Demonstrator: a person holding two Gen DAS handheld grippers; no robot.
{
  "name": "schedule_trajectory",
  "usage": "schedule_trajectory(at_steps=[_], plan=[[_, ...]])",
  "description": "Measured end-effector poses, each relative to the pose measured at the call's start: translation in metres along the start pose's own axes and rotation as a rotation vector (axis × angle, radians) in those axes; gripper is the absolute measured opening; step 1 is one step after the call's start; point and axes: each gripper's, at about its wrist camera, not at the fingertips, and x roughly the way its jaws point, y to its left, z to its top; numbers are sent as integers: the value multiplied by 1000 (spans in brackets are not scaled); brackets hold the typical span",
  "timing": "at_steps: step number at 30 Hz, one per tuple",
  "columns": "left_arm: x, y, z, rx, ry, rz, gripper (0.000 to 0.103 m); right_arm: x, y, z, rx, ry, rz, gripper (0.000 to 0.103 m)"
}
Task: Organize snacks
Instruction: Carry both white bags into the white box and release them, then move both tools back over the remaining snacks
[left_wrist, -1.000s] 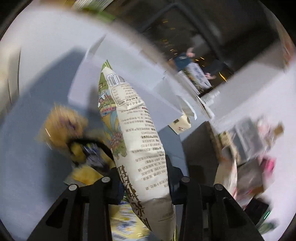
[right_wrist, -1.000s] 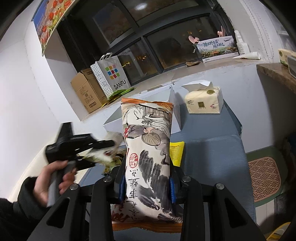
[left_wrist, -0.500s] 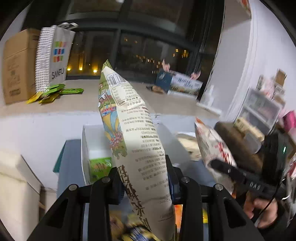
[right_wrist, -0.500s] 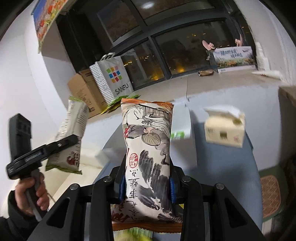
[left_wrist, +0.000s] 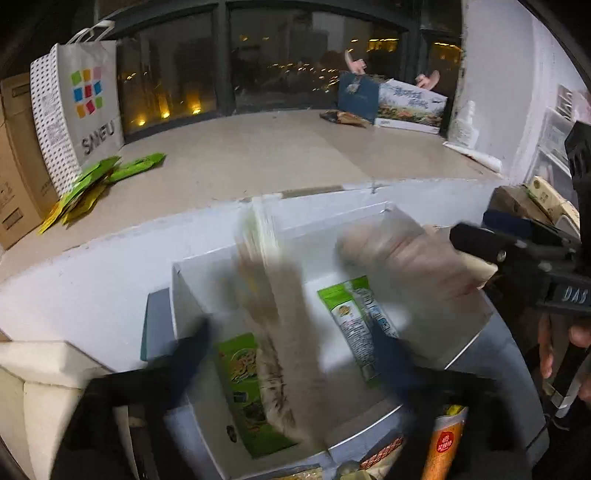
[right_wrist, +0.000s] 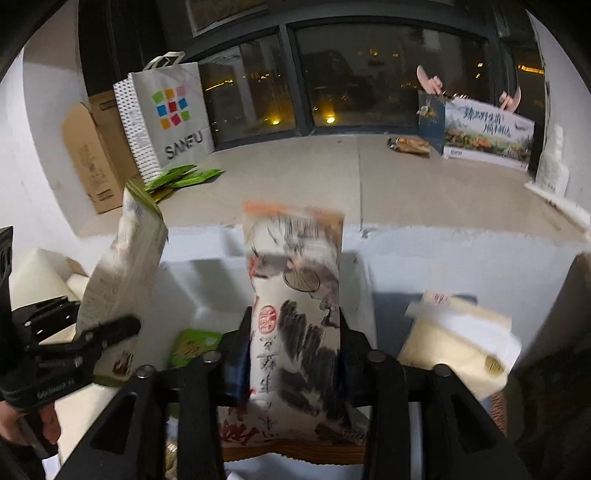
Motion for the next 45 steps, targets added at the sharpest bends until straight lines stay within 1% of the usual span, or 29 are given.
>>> schedule_trajectory(at_steps=[1, 2, 4, 6, 8, 12, 13, 14, 16, 18, 19, 20, 21, 22, 23, 26, 28, 30, 33, 35, 37, 41, 44, 45], plan=[[-5, -2, -1, 8, -18, 5, 103, -3, -1, 1, 13, -23, -6, 103], [-9, -4, -2, 12, -23, 8, 103, -7, -3, 2, 23, -44, -7, 103], [-20, -5, -5, 7, -42, 12, 103, -17, -4, 1, 32, -46, 7, 103], [-40, -7, -9, -6, -74, 11, 103, -25, -3, -2, 26, -54, 11, 103], [-66, -10, -16, -19, -128, -2, 103, -43, -2, -8, 15, -90, 12, 103], [-125, -20, -39, -21, -270, -12, 103, -83, 1, -24, 5, -143, 67, 103], [-144, -24, -51, -29, -325, -18, 103, -100, 1, -32, 1, -167, 79, 103], [-156, -26, -59, -32, -354, -29, 103, -110, 2, -37, -2, -183, 88, 103], [-180, -33, -77, -44, -389, -62, 103, -137, 3, -51, -12, -215, 97, 103], [-203, -39, -100, -70, -423, -106, 103, -172, 5, -74, -27, -264, 114, 103], [-217, -42, -116, -89, -455, -131, 103, -186, 6, -85, -38, -283, 116, 103], [-226, -45, -127, -87, -480, -145, 103, -200, 8, -96, -50, -297, 108, 103], [-233, -49, -140, -76, -504, -148, 103, -209, 9, -104, -58, -308, 102, 103], [-243, -56, -155, -60, -513, -125, 103, -221, 11, -117, -67, -326, 101, 103], [-247, -60, -165, -54, -504, -113, 103, -234, 13, -131, -71, -341, 104, 103], [-262, -70, -194, -48, -477, -128, 103, -259, 18, -173, -90, -349, 106, 103], [-271, -73, -211, -46, -472, -136, 103, -266, 17, -193, -85, -332, 103, 103], [-279, -76, -227, -40, -473, -128, 103, -272, 14, -216, -68, -318, 85, 103], [-283, -76, -244, -45, -459, -119, 103, -268, 5, -243, -42, -269, 97, 103], [-284, -74, -252, -57, -451, -115, 103, -256, -3, -252, -9, -217, 88, 103], [-283, -72, -255, -73, -433, -116, 103, -245, -8, -254, 13, -178, 87, 103], [-277, -69, -258, -86, -418, -121, 103, -221, -8, -255, 52, -118, 109, 103], [-270, -67, -259, -94, -403, -121, 103, -199, -2, -251, 90, -60, 161, 103], [-268, -66, -260, -97, -397, -126, 103, -193, 1, -250, 93, -46, 159, 103]])
